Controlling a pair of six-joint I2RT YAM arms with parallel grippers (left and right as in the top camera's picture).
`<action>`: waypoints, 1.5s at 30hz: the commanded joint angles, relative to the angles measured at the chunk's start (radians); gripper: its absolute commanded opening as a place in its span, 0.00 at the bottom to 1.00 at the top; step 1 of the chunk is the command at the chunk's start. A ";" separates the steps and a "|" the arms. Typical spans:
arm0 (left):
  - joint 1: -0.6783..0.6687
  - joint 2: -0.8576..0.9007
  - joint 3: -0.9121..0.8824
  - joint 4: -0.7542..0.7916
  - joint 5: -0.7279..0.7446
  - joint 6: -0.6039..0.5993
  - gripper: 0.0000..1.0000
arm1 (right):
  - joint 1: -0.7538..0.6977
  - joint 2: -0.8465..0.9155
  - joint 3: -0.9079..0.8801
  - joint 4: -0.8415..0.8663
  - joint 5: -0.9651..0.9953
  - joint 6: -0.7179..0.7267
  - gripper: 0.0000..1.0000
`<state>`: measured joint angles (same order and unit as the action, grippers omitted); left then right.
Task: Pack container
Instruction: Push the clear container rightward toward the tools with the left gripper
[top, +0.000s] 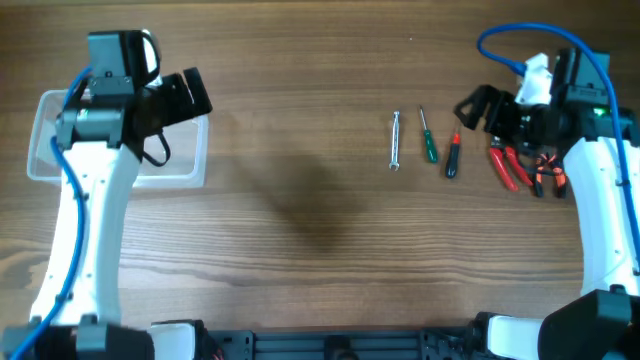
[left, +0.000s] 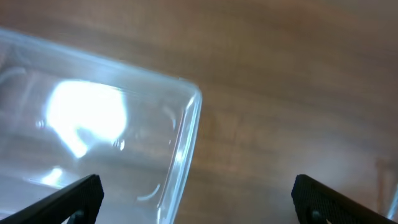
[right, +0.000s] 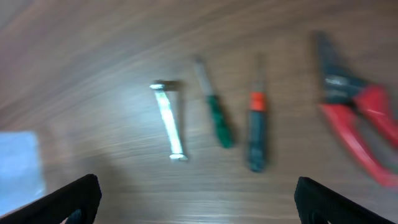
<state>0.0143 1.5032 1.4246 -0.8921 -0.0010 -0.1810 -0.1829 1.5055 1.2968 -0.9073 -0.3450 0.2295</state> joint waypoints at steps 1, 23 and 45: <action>0.005 0.116 0.013 -0.058 0.015 0.146 0.96 | -0.026 0.006 0.021 -0.021 0.171 -0.020 1.00; -0.039 0.425 0.013 -0.071 -0.019 0.299 0.06 | -0.026 0.006 0.021 -0.025 0.192 -0.020 1.00; -0.665 0.424 0.014 0.077 0.045 -0.395 0.04 | -0.026 0.006 0.021 -0.021 0.192 -0.019 1.00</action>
<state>-0.5766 1.9190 1.4292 -0.8780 -0.0582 -0.4229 -0.2085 1.5055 1.2968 -0.9302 -0.1745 0.2214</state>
